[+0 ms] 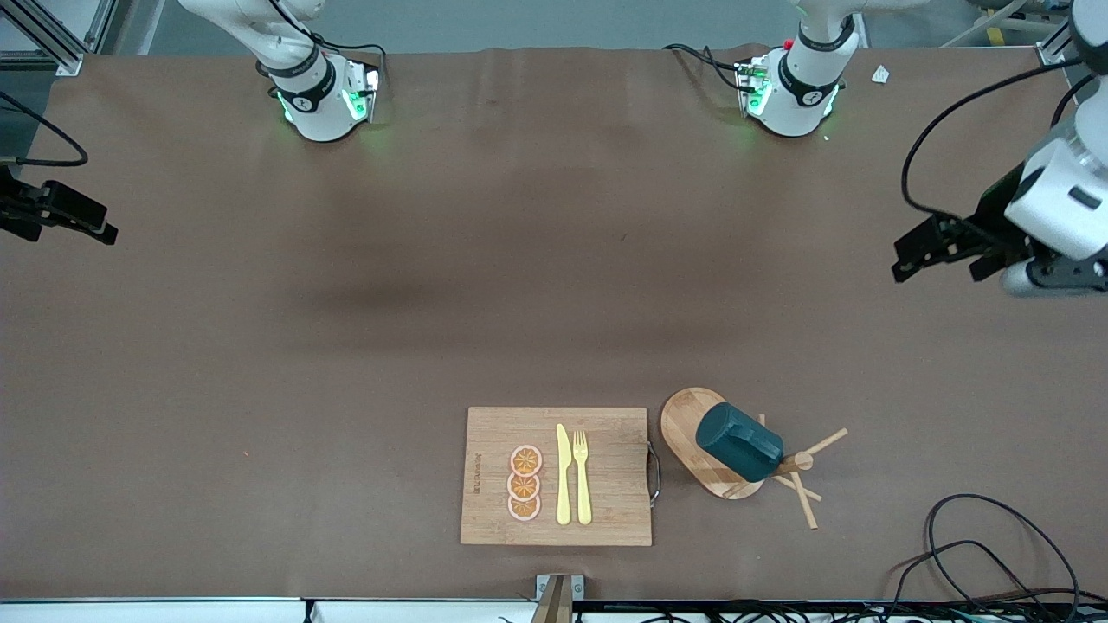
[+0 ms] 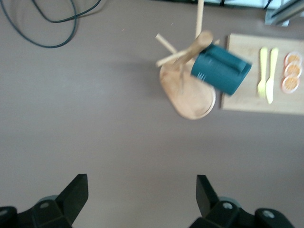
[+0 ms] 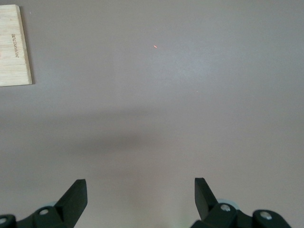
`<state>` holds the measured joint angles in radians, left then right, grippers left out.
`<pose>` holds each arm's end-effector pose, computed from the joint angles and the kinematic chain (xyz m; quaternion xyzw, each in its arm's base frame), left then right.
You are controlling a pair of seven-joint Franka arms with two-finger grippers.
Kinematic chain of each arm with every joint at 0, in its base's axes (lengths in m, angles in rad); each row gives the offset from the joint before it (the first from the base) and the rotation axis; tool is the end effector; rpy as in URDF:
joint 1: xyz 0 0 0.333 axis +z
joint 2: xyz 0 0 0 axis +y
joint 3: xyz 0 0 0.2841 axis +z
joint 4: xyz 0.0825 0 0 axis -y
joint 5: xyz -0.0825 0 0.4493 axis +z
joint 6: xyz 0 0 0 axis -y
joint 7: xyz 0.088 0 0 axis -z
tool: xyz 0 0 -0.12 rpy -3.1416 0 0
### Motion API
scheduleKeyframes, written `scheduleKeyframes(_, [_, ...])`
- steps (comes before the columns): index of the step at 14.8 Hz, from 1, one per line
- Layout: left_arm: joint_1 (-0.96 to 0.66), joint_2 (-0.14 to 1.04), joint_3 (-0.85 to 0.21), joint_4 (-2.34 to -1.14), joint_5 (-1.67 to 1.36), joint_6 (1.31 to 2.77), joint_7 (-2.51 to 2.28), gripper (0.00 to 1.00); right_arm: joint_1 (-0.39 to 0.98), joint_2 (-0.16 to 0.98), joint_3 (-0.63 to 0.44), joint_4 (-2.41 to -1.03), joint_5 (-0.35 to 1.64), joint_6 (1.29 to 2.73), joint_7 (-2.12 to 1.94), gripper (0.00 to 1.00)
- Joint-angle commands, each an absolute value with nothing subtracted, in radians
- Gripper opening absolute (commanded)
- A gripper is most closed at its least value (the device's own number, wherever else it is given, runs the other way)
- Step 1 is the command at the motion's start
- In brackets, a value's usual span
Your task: Transfer cup from left to right arm and place
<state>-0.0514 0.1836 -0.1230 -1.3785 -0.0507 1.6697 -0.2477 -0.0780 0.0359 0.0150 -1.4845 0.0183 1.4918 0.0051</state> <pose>0.6715 -0.1171 0.5749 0.9971 0.0393 0.0456 0.0470 0.6207 -0.0370 0.5965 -0.9993 0.0334 0.0140 0.0098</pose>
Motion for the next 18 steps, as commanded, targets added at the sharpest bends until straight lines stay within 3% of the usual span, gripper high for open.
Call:
scheduleKeyframes(1, [-0.081, 0.271, -0.132, -1.313, -0.08, 1.751, -0.4, 1.0, -0.074, 0.031, 0.018, -1.48, 0.028, 1.485, 0.011, 1.0])
scheduleKeyframes(13, [-0.147, 0.474, -0.184, -1.313, -0.083, 2.057, -1.138, 1.0, -0.048, 0.031, 0.015, -1.477, 0.026, 1.493, 0.011, 1.0])
scheduleKeyframes(18, [-0.147, 0.529, -0.187, -1.312, -0.135, 2.196, -1.207, 1.0, -0.051, 0.031, 0.014, -1.477, 0.026, 1.493, 0.006, 1.0])
